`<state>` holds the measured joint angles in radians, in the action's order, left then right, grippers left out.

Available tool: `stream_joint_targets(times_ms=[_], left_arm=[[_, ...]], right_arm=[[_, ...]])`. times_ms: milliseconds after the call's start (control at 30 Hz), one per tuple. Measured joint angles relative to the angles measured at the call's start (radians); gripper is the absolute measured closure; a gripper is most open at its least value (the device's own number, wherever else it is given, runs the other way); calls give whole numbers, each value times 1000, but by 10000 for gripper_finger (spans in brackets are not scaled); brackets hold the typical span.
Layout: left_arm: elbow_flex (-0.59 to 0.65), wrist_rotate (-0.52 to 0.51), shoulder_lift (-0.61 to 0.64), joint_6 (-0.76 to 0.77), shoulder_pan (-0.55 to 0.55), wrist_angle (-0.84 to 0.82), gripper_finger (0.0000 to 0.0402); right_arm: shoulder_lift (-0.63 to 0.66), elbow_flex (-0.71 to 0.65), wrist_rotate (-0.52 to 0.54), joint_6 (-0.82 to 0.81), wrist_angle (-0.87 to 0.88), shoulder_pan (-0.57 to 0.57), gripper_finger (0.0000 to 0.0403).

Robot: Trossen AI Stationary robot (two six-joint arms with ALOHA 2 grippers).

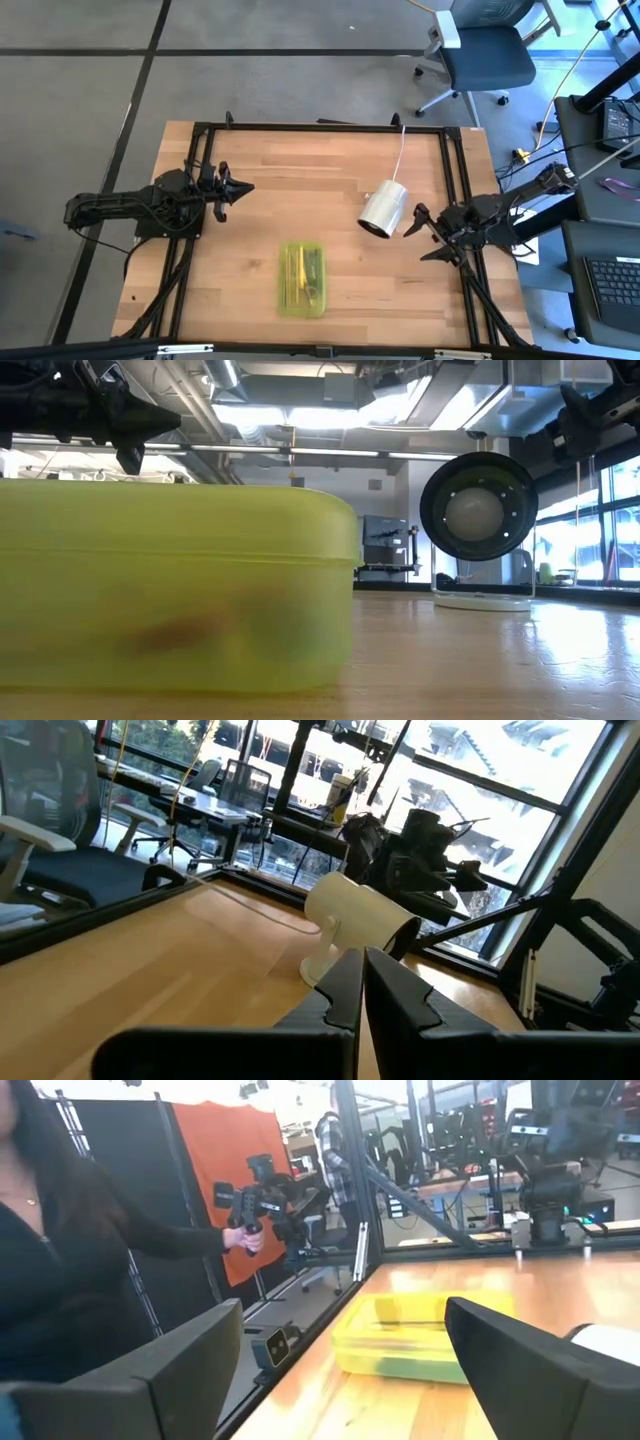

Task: Pick & place school supplies into a supply box
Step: Return to Home Position

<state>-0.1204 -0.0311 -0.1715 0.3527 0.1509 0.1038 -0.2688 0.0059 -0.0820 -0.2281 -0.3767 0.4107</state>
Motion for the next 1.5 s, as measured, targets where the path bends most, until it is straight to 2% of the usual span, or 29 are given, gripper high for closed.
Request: stream_joint_targets(times_ms=[333, 700, 933, 1067, 1500], left_arm=[[0, -1, 0, -13, 0, 0, 393], [0, 13, 0, -37, 0, -14, 395], [0, 179, 0, -65, 0, -144, 396], [0, 180, 0, -109, 0, -207, 394], [0, 179, 0, -131, 0, -207, 395]], right_arm=[[266, 0, 70, 21, 252, 0, 52], [266, 0, 133, 48, 346, 0, 52], [264, 0, 81, 100, 352, 0, 52], [264, 0, 81, 75, 352, 0, 52], [264, 0, 81, 77, 352, 0, 52]])
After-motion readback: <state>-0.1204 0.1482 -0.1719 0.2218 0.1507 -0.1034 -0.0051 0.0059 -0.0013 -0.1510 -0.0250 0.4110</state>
